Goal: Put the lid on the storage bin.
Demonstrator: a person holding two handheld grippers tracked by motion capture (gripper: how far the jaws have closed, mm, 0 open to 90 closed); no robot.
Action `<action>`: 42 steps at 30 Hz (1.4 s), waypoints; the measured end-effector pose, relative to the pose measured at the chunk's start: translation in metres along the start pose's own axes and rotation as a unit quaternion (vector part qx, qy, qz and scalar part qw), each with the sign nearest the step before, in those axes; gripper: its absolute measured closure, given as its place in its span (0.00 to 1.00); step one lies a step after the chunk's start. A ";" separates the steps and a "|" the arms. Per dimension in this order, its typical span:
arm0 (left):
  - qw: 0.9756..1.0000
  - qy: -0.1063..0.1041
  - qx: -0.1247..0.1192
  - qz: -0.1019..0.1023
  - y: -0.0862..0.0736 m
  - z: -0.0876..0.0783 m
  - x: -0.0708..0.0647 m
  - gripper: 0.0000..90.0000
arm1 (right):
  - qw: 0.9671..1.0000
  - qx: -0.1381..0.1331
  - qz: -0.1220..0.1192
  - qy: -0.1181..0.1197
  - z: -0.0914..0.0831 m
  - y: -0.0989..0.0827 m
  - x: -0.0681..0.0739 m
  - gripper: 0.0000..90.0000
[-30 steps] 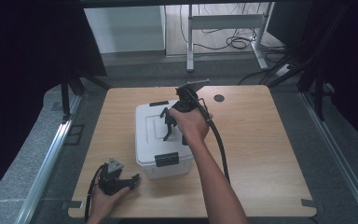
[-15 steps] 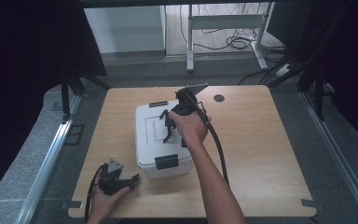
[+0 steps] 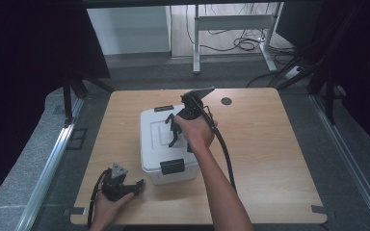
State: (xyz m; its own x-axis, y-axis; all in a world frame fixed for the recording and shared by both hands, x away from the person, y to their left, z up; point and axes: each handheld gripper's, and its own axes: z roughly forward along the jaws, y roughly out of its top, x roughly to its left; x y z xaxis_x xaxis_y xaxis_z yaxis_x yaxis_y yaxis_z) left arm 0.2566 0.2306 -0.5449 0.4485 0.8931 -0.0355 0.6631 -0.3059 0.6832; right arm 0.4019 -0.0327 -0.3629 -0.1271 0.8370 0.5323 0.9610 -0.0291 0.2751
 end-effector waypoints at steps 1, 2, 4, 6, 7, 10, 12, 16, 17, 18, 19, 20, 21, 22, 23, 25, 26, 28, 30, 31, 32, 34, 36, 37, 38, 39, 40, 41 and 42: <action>1.000 0.000 0.000 0.000 0.000 0.000 0.000 0.14 | 1.000 0.000 0.000 0.000 0.001 0.000 0.000 0.93; 1.000 0.000 0.000 0.000 0.000 0.000 0.000 0.14 | 1.000 0.001 -0.001 0.002 0.001 0.000 -0.001 0.93; 1.000 0.000 0.000 0.000 0.000 0.000 0.000 0.14 | 1.000 0.004 -0.002 0.003 0.002 0.000 -0.001 0.93; 1.000 0.000 0.000 0.000 0.000 0.000 0.000 0.14 | 1.000 0.006 -0.005 0.005 0.003 0.001 -0.002 0.92; 1.000 0.000 0.000 0.000 0.000 0.000 0.000 0.14 | 1.000 0.008 -0.006 0.006 0.004 0.001 -0.002 0.90; 1.000 0.000 0.000 0.000 0.000 0.000 0.000 0.14 | 1.000 0.004 -0.021 0.009 0.002 0.000 -0.003 0.85; 1.000 0.000 0.000 0.000 0.000 0.000 0.000 0.14 | 0.999 -0.006 -0.030 0.013 -0.001 -0.001 -0.003 0.76; 1.000 0.000 0.000 0.000 0.000 0.000 0.000 0.14 | 0.997 -0.035 -0.061 0.023 -0.008 -0.004 -0.009 0.56; 1.000 0.000 0.000 0.002 0.000 0.000 0.000 0.14 | 0.996 -0.043 -0.068 0.027 -0.010 -0.005 -0.012 0.53; 1.000 0.000 0.000 0.002 0.000 0.000 0.000 0.14 | 0.995 -0.051 -0.074 0.033 -0.012 -0.006 -0.014 0.51; 1.000 0.000 0.000 0.002 0.000 0.000 0.000 0.14 | 0.994 -0.057 -0.081 0.038 -0.015 -0.007 -0.017 0.49; 1.000 0.000 0.000 0.002 0.000 0.000 0.000 0.14 | 0.994 -0.061 -0.087 0.041 -0.017 -0.009 -0.019 0.48; 1.000 0.000 0.000 0.002 0.000 0.000 0.000 0.14 | 0.992 -0.068 -0.095 0.045 -0.020 -0.010 -0.022 0.47; 1.000 0.000 0.000 0.002 0.000 0.000 0.000 0.14 | 0.991 -0.073 -0.101 0.050 -0.023 -0.011 -0.026 0.46; 1.000 0.000 0.000 0.002 0.000 0.000 0.000 0.14 | 0.989 -0.079 -0.109 0.053 -0.026 -0.012 -0.029 0.46; 1.000 0.000 0.000 0.002 0.000 0.000 0.000 0.14 | 0.987 -0.094 -0.119 0.060 -0.033 -0.015 -0.037 0.45; 1.000 0.000 0.000 0.002 0.000 0.000 0.000 0.14 | 0.986 -0.099 -0.121 0.066 -0.036 -0.017 -0.041 0.45; 1.000 0.000 0.001 0.002 0.000 0.000 0.000 0.14 | 0.984 -0.103 -0.128 0.071 -0.042 -0.022 -0.049 0.45; 1.000 0.000 0.001 0.002 0.000 0.000 0.000 0.14 | 0.983 -0.110 -0.129 0.072 -0.047 -0.028 -0.058 0.45; 1.000 0.000 0.001 0.002 0.000 0.000 0.000 0.14 | 0.982 -0.113 -0.132 0.075 -0.050 -0.031 -0.063 0.45; 1.000 0.000 0.001 0.002 0.000 0.000 0.000 0.14 | 0.981 -0.117 -0.133 0.077 -0.053 -0.034 -0.068 0.45; 1.000 0.000 0.001 0.002 0.000 0.000 0.000 0.14 | 0.979 -0.134 -0.133 0.074 -0.060 -0.039 -0.078 0.45; 1.000 0.000 0.001 0.002 0.000 0.000 0.000 0.14 | 0.978 -0.146 -0.131 0.076 -0.066 -0.045 -0.088 0.46; 1.000 0.000 0.001 0.002 0.000 0.000 0.000 0.14 | 0.977 -0.149 -0.129 0.078 -0.069 -0.047 -0.094 0.45; 1.000 0.000 0.000 0.002 0.000 0.000 0.000 0.14 | 0.977 -0.153 -0.127 0.079 -0.072 -0.049 -0.099 0.46; 1.000 0.000 0.000 0.002 0.000 0.000 0.000 0.14 | 0.976 -0.155 -0.127 0.080 -0.074 -0.051 -0.105 0.46; 1.000 0.000 0.000 0.002 0.000 0.000 0.000 0.14 | 0.976 -0.159 -0.125 0.082 -0.077 -0.054 -0.111 0.45; 1.000 0.000 0.000 0.002 0.000 0.000 0.000 0.14 | 0.975 -0.162 -0.122 0.086 -0.079 -0.056 -0.117 0.45; 1.000 0.000 0.000 0.002 0.000 0.000 0.000 0.14 | 0.975 -0.166 -0.118 0.088 -0.081 -0.059 -0.124 0.45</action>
State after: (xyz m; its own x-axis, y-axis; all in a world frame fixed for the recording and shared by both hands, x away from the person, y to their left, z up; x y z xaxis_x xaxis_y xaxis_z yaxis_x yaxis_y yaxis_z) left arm 0.2568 0.2309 -0.5449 0.4509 0.8920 -0.0325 0.6610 -0.3092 0.6837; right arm 0.3409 -0.1789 -0.3802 -0.4032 0.7353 0.5448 0.7715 -0.0471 0.6345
